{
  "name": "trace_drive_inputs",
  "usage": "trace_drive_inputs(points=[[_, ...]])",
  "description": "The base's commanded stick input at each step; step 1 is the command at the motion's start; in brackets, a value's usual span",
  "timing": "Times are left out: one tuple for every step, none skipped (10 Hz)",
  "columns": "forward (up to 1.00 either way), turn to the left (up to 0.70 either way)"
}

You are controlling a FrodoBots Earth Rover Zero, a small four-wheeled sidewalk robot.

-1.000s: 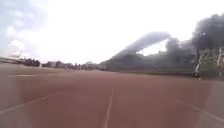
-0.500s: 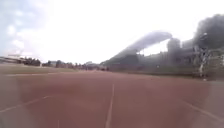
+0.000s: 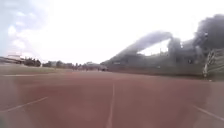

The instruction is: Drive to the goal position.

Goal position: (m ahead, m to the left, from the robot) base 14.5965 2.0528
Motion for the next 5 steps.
trace_drive_inputs(points=[[0.7,0.0],[0.7,0.0],[0.7,0.0],[0.7,0.0],[0.7,0.0]])
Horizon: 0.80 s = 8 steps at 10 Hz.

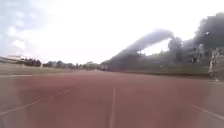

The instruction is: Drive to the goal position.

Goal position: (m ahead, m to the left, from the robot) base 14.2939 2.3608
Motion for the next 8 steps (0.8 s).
trace_drive_inputs(points=[[0.7,0.0],[0.7,0.0],[0.7,0.0],[0.7,0.0],[0.7,0.0],[0.7,0.0],[0.7,0.0],[0.7,0.0]])
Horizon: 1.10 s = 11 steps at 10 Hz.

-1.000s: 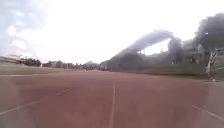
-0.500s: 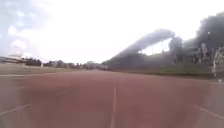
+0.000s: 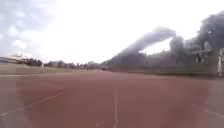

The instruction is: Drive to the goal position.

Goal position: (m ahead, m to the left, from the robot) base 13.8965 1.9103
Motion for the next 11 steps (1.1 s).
trace_drive_inputs(points=[[0.7,0.0],[0.7,0.0],[0.7,0.0],[0.7,0.0],[0.7,0.0],[0.7,0.0],[0.7,0.0],[0.7,0.0],[0.7,0.0],[0.7,0.0],[0.7,0.0]])
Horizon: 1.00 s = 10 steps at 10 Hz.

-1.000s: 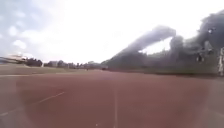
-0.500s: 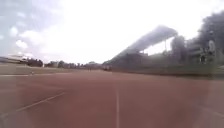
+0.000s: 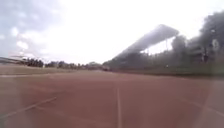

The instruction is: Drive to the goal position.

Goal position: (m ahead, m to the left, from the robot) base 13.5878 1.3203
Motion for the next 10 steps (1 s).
trace_drive_inputs(points=[[0.7,0.0],[0.7,0.0],[0.7,0.0],[0.7,0.0],[0.7,0.0],[0.7,0.0],[0.7,0.0],[0.7,0.0],[0.7,0.0],[0.7,0.0]])
